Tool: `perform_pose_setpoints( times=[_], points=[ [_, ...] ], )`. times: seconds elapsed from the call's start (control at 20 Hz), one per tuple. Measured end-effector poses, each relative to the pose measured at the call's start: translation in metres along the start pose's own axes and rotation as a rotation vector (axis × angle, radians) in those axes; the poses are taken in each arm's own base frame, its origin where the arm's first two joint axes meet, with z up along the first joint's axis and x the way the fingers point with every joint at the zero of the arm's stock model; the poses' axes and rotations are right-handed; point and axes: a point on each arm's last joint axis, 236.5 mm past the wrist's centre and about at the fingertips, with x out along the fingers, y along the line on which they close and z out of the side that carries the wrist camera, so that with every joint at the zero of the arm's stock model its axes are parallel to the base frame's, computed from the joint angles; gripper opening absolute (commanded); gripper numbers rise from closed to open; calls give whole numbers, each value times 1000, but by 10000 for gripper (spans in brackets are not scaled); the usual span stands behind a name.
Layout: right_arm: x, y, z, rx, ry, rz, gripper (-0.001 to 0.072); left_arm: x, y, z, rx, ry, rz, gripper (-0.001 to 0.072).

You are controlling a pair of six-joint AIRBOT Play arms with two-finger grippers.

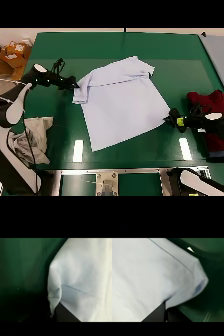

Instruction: Fold the shirts.

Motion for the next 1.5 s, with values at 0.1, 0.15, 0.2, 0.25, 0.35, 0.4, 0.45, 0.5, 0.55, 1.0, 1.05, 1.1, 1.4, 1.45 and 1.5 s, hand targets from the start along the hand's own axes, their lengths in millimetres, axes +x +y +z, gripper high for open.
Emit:
perform_pose_setpoints(
  times=[0.1,0.15,0.2,0.25,0.35,0.4,0.45,0.5,0.55,1.0,1.05,1.1,1.4,1.45,1.5],
  points=[
    [2,12,17,-34,-15,22,12,-17,1,4,19,4,6,23],
    [2,19,30,-57,-27,30,12,-30,3,5,34,13,17,23],
    [0,28,47,-90,-44,34,11,-43,4,4,48,26,30,23],
    [-4,43,65,-112,-62,55,11,-59,6,3,55,41,47,23],
    [-10,78,98,-163,-63,103,12,-86,11,-10,53,101,89,23],
    [-12,98,119,-191,-74,127,11,-97,9,-20,48,136,104,23],
    [-14,120,137,-217,-80,152,11,-105,4,-32,43,176,108,23],
    [-14,139,149,-243,-71,173,11,-109,-2,-46,39,220,114,23],
    [-12,161,159,-270,-56,194,11,-111,-10,-61,40,256,118,23],
    [26,227,155,-474,95,138,512,-78,-51,-244,-6,557,131,696],
    [22,222,155,-466,114,127,511,-78,-51,-249,-15,562,133,697],
    [17,214,155,-454,139,115,511,-79,-49,-251,-18,562,138,697],
    [-32,147,148,-335,286,42,511,-115,-28,-200,-31,435,159,697],
    [-37,134,138,-309,316,23,511,-123,-17,-189,-50,394,173,698],
    [-41,121,125,-285,349,4,511,-128,-10,-181,-65,363,178,697]
  ],
)
